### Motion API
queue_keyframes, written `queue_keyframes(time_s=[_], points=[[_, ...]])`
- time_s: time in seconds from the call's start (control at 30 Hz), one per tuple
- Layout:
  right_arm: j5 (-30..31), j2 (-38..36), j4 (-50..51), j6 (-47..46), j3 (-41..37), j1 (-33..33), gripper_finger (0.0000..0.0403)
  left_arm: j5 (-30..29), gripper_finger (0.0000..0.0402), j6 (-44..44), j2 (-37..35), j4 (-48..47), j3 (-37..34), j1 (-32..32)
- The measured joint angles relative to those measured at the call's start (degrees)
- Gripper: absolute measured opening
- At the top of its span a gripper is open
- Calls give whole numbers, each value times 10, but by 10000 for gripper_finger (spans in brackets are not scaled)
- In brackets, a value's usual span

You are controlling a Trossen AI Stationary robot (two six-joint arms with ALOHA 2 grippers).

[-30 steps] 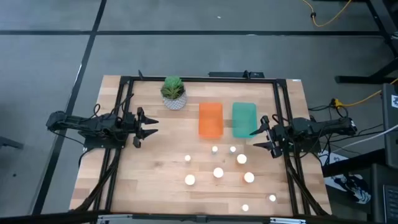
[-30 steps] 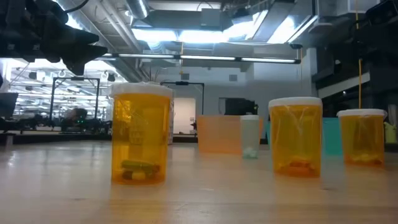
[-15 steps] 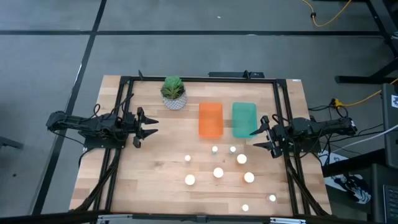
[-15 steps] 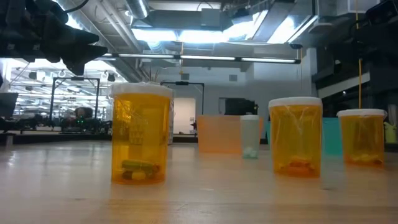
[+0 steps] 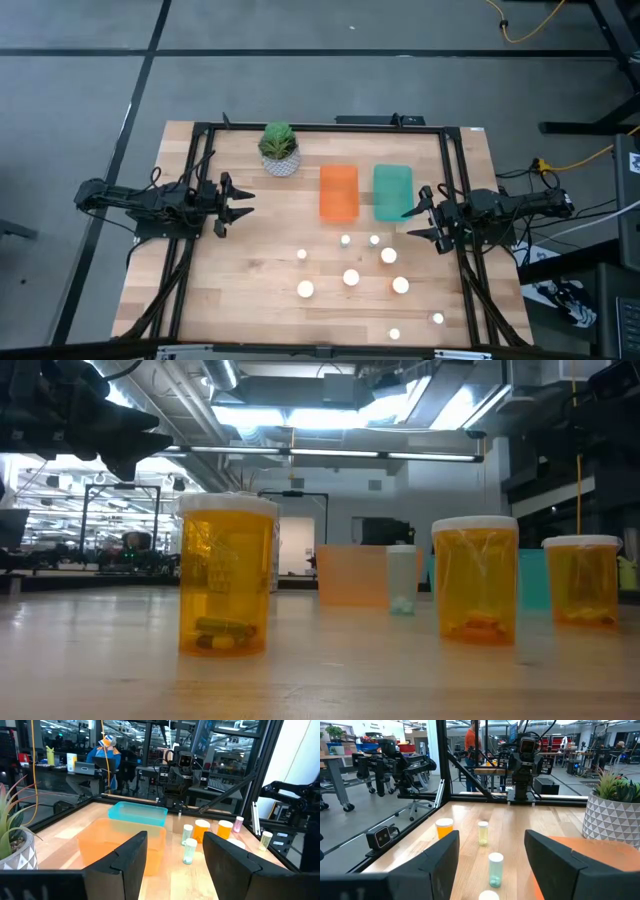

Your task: Pick and place medicine bottles into bin by pill shape (circle, oval)

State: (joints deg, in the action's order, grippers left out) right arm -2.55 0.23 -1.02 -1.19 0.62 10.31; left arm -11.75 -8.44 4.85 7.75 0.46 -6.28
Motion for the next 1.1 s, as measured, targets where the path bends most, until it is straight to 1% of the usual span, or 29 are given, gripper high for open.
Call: queue_keyframes(time_s=[0.23, 0.43, 0.63, 0.7, 0.87, 1.0, 1.1], points=[[1, 0, -2, -3, 0, 0, 227, 0, 186, 0, 0, 0, 0, 0], [1, 0, -64, -4, 0, 0, 227, 0, 186, 0, 0, 0, 0, 0], [1, 0, -119, -55, 0, 0, 227, 0, 186, 0, 0, 0, 0, 0], [11, 0, -133, -92, 0, 0, 227, 0, 186, 0, 0, 0, 0, 0], [51, 0, -196, -238, 0, 0, 227, 0, 186, 0, 0, 0, 0, 0], [74, 0, -282, -339, 0, 0, 227, 0, 186, 0, 0, 0, 0, 0], [75, 2, -347, -356, 5, 0, 227, 0, 186, 0, 0, 0, 0, 0]])
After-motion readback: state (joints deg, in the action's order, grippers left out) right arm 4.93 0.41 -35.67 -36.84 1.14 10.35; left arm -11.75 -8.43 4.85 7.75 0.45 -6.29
